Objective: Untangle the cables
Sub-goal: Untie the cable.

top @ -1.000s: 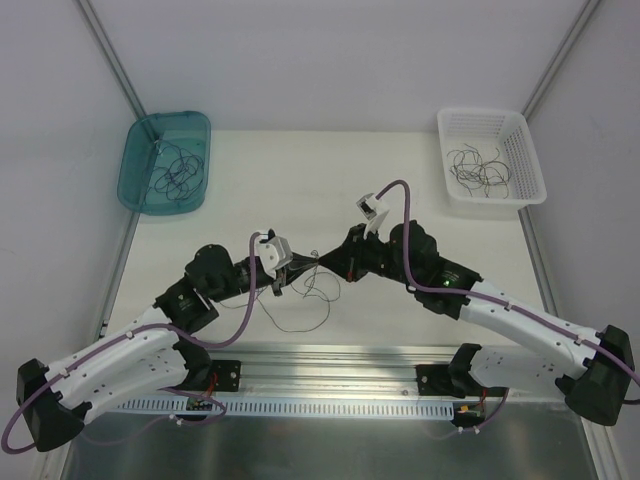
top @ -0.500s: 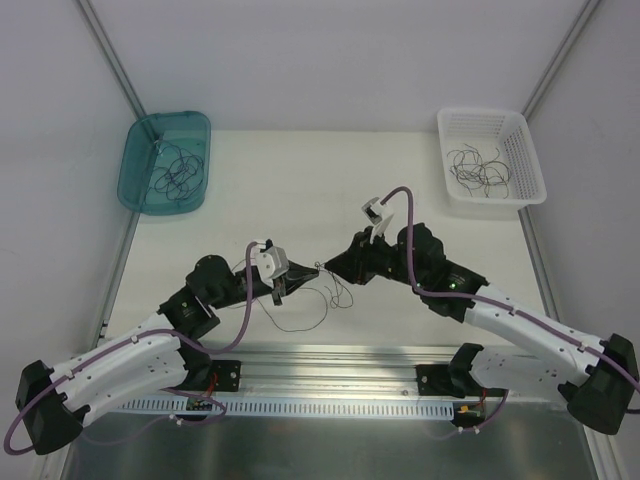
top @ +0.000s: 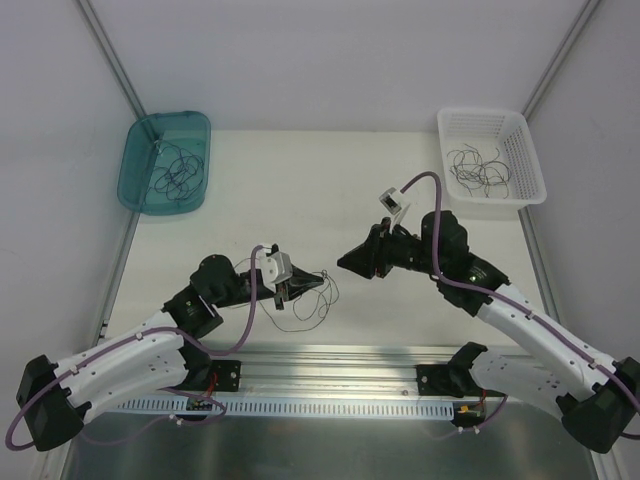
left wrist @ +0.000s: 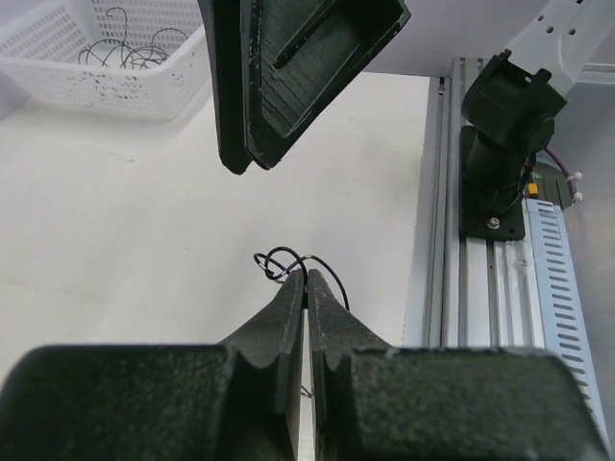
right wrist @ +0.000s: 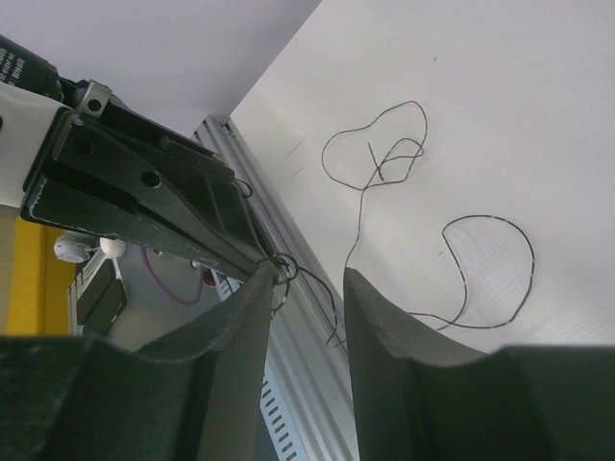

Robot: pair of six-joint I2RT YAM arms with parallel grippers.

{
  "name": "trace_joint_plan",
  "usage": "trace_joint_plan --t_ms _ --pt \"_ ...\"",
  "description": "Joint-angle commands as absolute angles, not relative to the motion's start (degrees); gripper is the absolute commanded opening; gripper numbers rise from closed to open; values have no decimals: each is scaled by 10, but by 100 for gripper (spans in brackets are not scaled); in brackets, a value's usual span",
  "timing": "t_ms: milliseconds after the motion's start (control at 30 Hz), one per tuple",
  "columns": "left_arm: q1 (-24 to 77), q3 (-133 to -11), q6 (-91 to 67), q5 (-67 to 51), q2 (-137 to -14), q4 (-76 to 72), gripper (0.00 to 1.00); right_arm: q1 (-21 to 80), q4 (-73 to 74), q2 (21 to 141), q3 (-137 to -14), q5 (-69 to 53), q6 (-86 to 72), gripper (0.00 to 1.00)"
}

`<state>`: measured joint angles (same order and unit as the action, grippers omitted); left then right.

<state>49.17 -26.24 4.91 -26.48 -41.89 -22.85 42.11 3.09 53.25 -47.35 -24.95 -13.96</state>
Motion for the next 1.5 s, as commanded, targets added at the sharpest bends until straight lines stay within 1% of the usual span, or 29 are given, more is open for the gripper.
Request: trace_joint_plan --t_ms 0,267,533,900,1000,1100,1133,1200,1233,1300,1333,1367,1400,1433,1467 --pt "496 -281 50 -301 -425 -261 0 420 -32 551 -482 -322 -169 39" --pt "496 -291 49 -311 -431 -261 0 421 -53 581 -468 -361 -163 38" --pt "496 -300 51 -315 -432 -263 0 427 -66 596 -462 -371 -163 29" --pt "496 -302 52 -320 -438 -265 0 437 -77 602 -465 -386 -164 28" --pt "496 -304 54 -321 -437 -265 0 439 -80 605 -464 -388 -163 24" --pt "496 -306 57 -320 -439 -265 0 445 -79 608 -467 -391 -161 18" --pt "496 -306 57 -320 -438 -265 0 445 -78 609 -467 -392 -159 13" --pt "496 -305 56 -320 -439 -265 0 445 -67 607 -468 -389 -153 6" --pt "496 -305 55 -318 -439 -265 0 446 -57 605 -469 -374 -147 1" --pt "496 -302 46 -308 -439 -257 1 445 -19 589 -475 -347 -121 1" --pt "496 -301 40 -302 -437 -251 6 445 -3 584 -480 -312 -110 1" --pt "496 -303 33 -289 -437 -244 20 446 18 571 -491 -291 -86 1" --pt "496 -307 17 -275 -437 -226 26 448 63 565 -500 -267 -72 1" --pt "496 -310 5 -258 -436 -213 36 454 82 561 -507 -218 -60 1" --pt "496 -315 1 -239 -433 -199 50 458 97 556 -520 -195 -37 1"
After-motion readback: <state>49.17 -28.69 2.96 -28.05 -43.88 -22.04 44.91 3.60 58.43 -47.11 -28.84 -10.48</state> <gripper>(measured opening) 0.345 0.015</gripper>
